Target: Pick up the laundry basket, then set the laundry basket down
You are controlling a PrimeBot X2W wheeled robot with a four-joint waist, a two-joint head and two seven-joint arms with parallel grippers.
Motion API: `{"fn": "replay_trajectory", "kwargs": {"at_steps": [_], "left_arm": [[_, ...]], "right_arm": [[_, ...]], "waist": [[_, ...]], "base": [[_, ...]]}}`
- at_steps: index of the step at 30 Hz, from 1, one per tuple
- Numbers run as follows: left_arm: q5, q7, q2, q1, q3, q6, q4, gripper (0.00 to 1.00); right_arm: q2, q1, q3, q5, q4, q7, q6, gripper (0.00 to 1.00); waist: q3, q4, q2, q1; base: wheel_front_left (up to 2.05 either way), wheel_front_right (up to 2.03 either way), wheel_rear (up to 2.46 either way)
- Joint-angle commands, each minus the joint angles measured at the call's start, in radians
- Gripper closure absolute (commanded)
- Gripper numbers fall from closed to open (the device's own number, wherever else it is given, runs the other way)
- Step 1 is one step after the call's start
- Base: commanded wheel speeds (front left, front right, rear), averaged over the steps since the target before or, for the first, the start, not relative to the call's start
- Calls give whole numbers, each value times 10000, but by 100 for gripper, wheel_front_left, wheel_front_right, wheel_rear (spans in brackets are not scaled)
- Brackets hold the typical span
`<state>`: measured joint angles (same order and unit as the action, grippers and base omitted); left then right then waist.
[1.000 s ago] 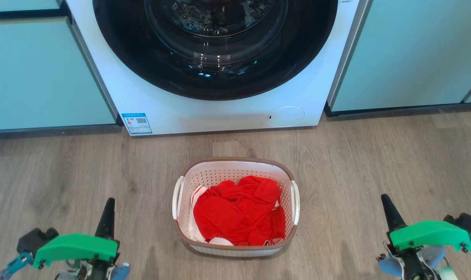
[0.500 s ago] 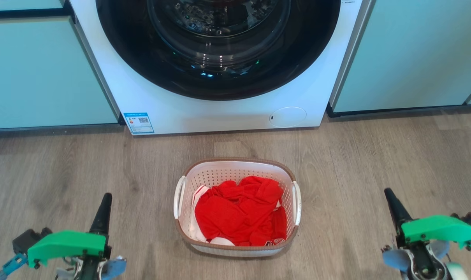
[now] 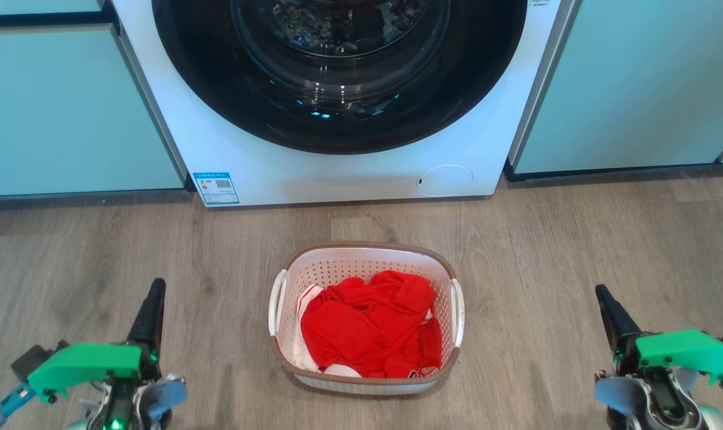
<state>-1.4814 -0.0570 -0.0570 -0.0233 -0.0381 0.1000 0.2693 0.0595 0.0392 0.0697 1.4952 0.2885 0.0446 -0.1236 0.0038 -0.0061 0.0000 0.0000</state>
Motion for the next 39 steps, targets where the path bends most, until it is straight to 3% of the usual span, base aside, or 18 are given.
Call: {"fn": "replay_trajectory", "kwargs": {"at_steps": [1, 11, 39], "left_arm": [[-324, -102, -97, -620, -353, 149, -293, 100], [-1447, -393, -85, -829, -547, 307, -248, 100], [-1390, -448, -38, -834, -615, 307, -246, 100]], "right_arm": [[141, 584, -82, 320, -400, 137, -66, 100], [139, 659, 121, 1401, -456, 429, -71, 100], [70, 667, 218, 1320, -450, 507, -71, 100]], "waist": [[-1, 8, 0, 0], [-6, 61, 0, 0], [-7, 61, 0, 0]], "base": [[0, 0, 0], [0, 0, 0], [0, 0, 0]]}}
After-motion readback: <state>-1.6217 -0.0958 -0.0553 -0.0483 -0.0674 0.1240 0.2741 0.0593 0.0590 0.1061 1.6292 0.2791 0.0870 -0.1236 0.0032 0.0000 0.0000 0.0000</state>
